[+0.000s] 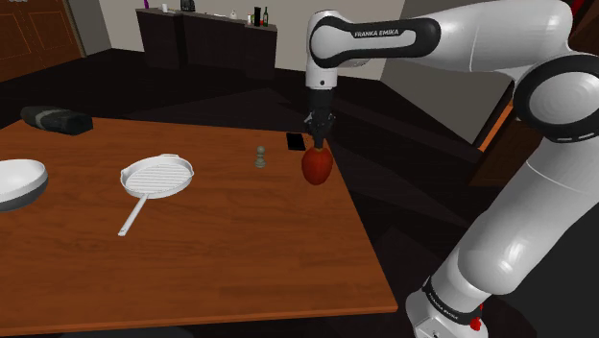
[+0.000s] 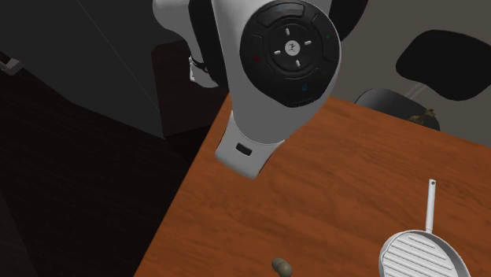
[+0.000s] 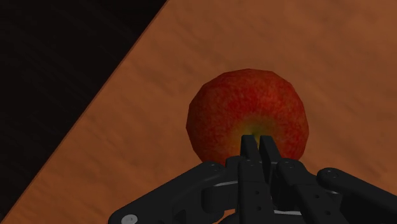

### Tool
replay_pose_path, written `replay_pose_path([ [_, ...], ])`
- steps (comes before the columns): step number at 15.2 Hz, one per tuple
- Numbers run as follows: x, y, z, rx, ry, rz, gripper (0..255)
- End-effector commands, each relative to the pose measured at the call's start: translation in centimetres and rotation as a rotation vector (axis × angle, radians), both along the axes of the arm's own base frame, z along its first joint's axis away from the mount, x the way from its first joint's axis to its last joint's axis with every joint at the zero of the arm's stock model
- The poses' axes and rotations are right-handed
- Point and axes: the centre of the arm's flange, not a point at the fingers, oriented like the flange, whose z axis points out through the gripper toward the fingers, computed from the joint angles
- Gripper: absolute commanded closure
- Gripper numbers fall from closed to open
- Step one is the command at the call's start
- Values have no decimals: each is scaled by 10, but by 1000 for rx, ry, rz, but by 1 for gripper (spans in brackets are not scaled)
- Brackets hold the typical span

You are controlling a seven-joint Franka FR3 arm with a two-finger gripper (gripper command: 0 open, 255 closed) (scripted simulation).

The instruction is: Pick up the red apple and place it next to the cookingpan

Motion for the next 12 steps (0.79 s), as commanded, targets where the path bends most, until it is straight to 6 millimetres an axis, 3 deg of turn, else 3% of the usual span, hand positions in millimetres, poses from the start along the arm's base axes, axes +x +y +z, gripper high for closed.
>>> replay_pose_path([
  [1,0,-1,10,0,0,0,255],
  [12,0,-1,68,0,0,0,255],
])
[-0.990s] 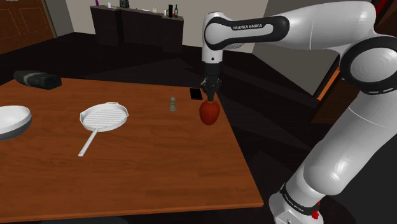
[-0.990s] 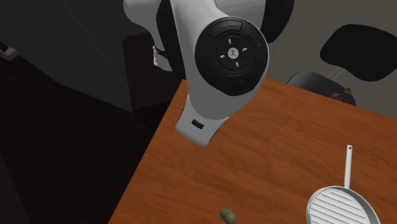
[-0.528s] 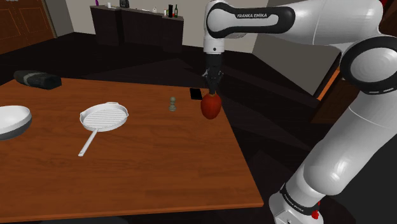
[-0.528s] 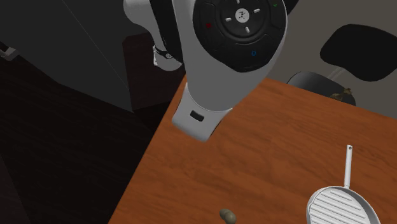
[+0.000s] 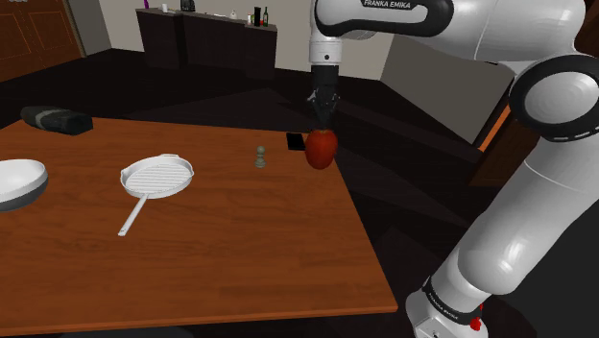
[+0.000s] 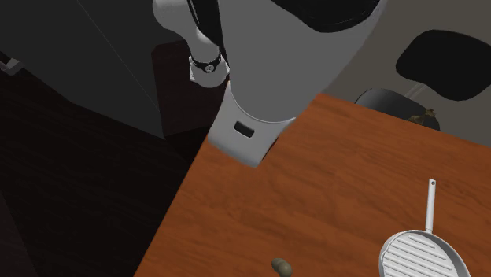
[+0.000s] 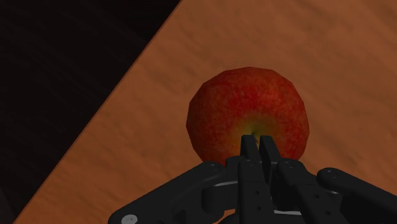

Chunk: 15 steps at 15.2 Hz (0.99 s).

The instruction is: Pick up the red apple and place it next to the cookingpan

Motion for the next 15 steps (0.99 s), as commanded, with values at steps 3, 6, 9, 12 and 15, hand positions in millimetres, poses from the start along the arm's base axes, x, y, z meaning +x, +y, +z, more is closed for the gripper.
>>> replay_pose_path([
  [3,-1,-1,22,0,0,0,255],
  [6,5,10,23,0,0,0,255],
  [9,21,42,7,0,0,0,255],
  [12,37,75,-9,0,0,0,255],
  [15,53,107,-25,0,0,0,255],
])
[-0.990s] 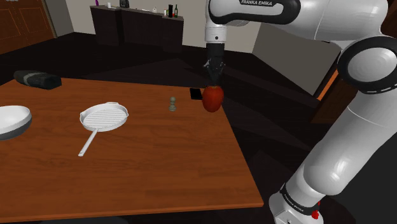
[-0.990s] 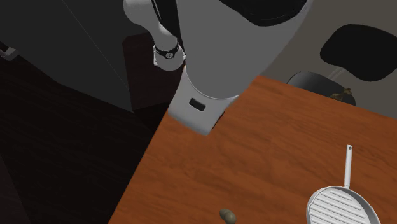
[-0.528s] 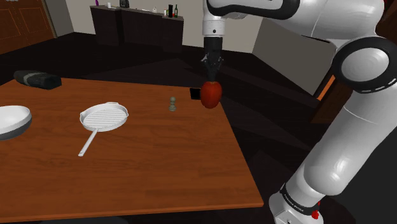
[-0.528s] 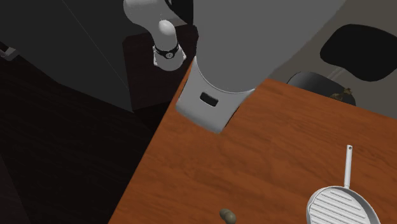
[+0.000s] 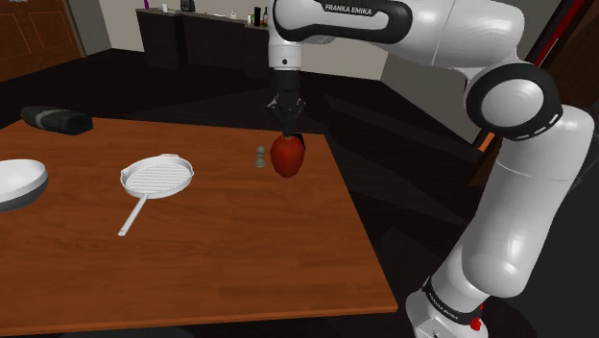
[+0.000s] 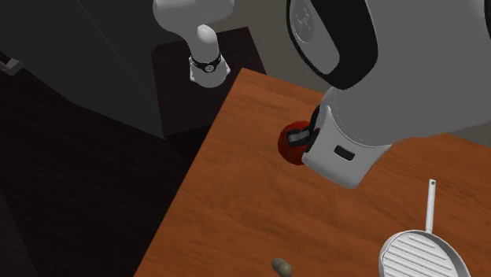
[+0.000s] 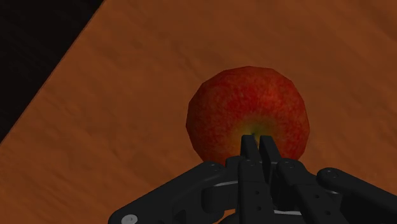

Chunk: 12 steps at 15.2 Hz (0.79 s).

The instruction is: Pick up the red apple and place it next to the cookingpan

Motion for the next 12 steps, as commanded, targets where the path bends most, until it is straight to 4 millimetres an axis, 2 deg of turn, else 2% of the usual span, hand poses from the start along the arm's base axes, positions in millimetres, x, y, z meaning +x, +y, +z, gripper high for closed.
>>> replay_pose_path([
  [1,11,20,-11,0,-1,-2,255],
  [9,55,109,-54,0,-1,-2,255],
  [12,55,109,-70,0,-1,-2,255],
])
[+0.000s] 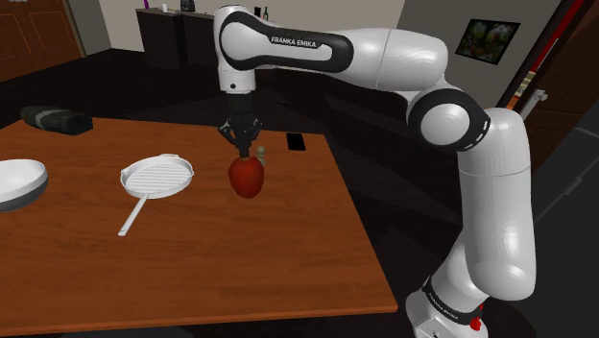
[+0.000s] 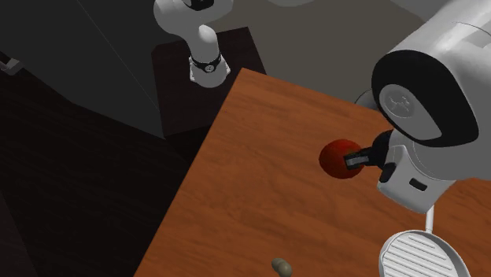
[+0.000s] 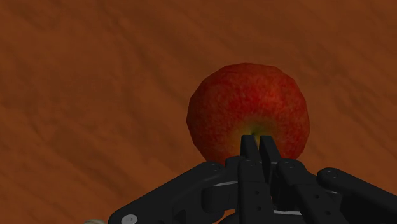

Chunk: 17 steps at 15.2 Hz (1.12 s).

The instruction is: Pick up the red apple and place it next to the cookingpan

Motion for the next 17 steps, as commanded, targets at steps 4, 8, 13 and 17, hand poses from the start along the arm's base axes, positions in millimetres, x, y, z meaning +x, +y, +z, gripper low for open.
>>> replay_pose_path([
  [4,2,1,-28,0,-1,-1,255],
  [8,2,1,-49,0,-1,-1,255],
  [13,2,1,-75,0,-1,-1,255],
  [17,2,1,-84,0,-1,-1,255],
])
